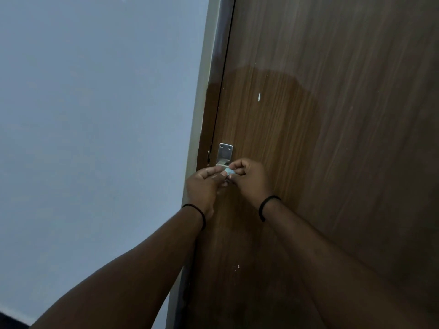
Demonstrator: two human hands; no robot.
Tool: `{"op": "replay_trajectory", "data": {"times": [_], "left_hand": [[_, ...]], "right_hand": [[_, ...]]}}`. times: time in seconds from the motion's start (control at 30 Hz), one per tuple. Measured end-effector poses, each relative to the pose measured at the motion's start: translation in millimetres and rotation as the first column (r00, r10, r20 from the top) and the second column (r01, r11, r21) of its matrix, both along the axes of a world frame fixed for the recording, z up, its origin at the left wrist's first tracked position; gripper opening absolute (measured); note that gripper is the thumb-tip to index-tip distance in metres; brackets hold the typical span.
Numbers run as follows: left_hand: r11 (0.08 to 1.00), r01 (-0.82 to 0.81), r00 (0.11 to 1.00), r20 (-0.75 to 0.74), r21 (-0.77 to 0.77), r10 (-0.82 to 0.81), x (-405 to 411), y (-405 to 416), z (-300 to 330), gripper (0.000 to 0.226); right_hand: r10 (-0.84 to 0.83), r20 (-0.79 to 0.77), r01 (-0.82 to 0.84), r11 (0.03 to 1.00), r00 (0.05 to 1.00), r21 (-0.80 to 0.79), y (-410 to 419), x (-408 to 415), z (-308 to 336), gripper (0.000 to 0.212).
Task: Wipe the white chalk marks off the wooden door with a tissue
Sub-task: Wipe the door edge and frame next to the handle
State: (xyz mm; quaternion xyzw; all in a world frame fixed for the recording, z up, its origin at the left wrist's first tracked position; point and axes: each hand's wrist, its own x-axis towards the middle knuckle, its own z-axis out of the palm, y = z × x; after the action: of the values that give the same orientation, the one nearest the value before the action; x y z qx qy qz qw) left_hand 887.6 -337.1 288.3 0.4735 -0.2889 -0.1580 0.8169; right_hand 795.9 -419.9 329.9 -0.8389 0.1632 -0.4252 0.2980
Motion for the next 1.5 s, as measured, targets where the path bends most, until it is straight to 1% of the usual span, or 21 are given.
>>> {"op": "replay_trajectory", "data": {"times": [0.07, 0.17, 0.2, 0.27, 0.37, 0.47, 0.57, 0.67, 0.73, 0.83, 0.93, 1.0, 1.1, 1.13, 1.2, 1.23, 1.27, 1.33, 1.4, 1.5], "left_hand": [[0.991, -0.121, 0.988, 0.101, 0.057, 0.115, 4, -1, -5, 0.011], [0.923, -0.361, 0.909, 0.27, 0.136, 0.316, 11, -3, -10, 0.008], [0.901, -0.408, 0.888, 0.293, 0.146, 0.354, 13, -3, -11, 0.01], [0.876, -0.455, 0.87, 0.289, 0.16, 0.399, 22, -5, -15, 0.009], [0.869, -0.464, 0.874, 0.249, 0.17, 0.418, 34, -12, -22, 0.005], [0.868, -0.465, 0.877, 0.225, 0.176, 0.424, 43, -20, -29, 0.008], [0.871, -0.46, 0.88, 0.217, 0.17, 0.423, 48, -28, -32, 0.009], [0.877, -0.457, 0.879, 0.231, 0.148, 0.418, 53, -33, -36, 0.007], [0.883, -0.449, 0.881, 0.234, 0.135, 0.412, 54, -33, -37, 0.009], [0.886, -0.446, 0.883, 0.225, 0.127, 0.412, 53, -32, -36, 0.013], [0.891, -0.438, 0.888, 0.21, 0.115, 0.409, 51, -29, -34, 0.015], [0.894, -0.434, 0.891, 0.201, 0.112, 0.407, 48, -26, -33, 0.015], [0.893, -0.433, 0.892, 0.199, 0.122, 0.405, 46, -21, -31, 0.015], [0.894, -0.431, 0.894, 0.196, 0.126, 0.403, 45, -20, -31, 0.015], [0.894, -0.428, 0.896, 0.194, 0.137, 0.399, 44, -18, -30, 0.016], [0.892, -0.428, 0.896, 0.199, 0.144, 0.398, 43, -17, -30, 0.017], [0.89, -0.431, 0.894, 0.207, 0.151, 0.398, 43, -16, -30, 0.018], [0.884, -0.438, 0.889, 0.223, 0.165, 0.399, 41, -16, -30, 0.019], [0.876, -0.447, 0.885, 0.232, 0.18, 0.404, 39, -17, -30, 0.018], [0.862, -0.471, 0.868, 0.271, 0.189, 0.415, 39, -17, -29, 0.016]], "right_hand": [[-0.024, -0.02, 0.023, 0.999, 1.0, -0.034, -1, 1, -2, 0.014], [-0.057, -0.034, 0.054, 0.996, 0.998, -0.076, -9, 2, 3, 0.01], [-0.079, -0.037, 0.076, 0.993, 0.996, -0.088, -13, 2, 7, 0.011], [-0.126, -0.047, 0.12, 0.987, 0.991, -0.102, -22, 7, 15, 0.012], [-0.167, -0.051, 0.161, 0.981, 0.985, -0.106, -33, 24, 25, 0.012], [-0.147, -0.024, 0.143, 0.984, 0.989, -0.105, -38, 46, 33, 0.017], [-0.197, -0.054, 0.184, 0.966, 0.979, -0.184, -42, 68, 36, 0.011], [-0.262, -0.156, 0.208, 0.932, 0.952, -0.296, -45, 83, 35, 0.009], [-0.278, -0.24, 0.168, 0.904, 0.93, -0.394, -44, 87, 35, 0.013], [-0.229, -0.346, 0.067, 0.904, 0.91, -0.423, -43, 81, 42, 0.015], [-0.176, -0.381, -0.036, 0.872, 0.908, -0.489, -38, 68, 49, 0.014], [-0.16, -0.412, -0.11, 0.822, 0.897, -0.559, -33, 53, 50, 0.016], [-0.268, -0.501, -0.217, 0.666, 0.823, -0.714, -38, 23, 48, 0.02], [-0.314, -0.515, -0.217, 0.647, 0.797, -0.731, -41, 13, 48, 0.022], [-0.391, -0.499, -0.156, 0.646, 0.773, -0.747, -46, -6, 48, 0.023], [-0.393, -0.465, -0.121, 0.647, 0.793, -0.753, -46, -12, 47, 0.021], [-0.357, -0.405, -0.095, 0.641, 0.842, -0.761, -45, -13, 46, 0.019], [-0.24, -0.291, -0.086, 0.617, 0.926, -0.782, -37, -5, 41, 0.015], [-0.182, -0.293, -0.137, 0.585, 0.939, -0.8, -28, 15, 32, 0.013], [-0.191, -0.34, -0.199, 0.519, 0.921, -0.831, -23, 44, 16, 0.019]]}}
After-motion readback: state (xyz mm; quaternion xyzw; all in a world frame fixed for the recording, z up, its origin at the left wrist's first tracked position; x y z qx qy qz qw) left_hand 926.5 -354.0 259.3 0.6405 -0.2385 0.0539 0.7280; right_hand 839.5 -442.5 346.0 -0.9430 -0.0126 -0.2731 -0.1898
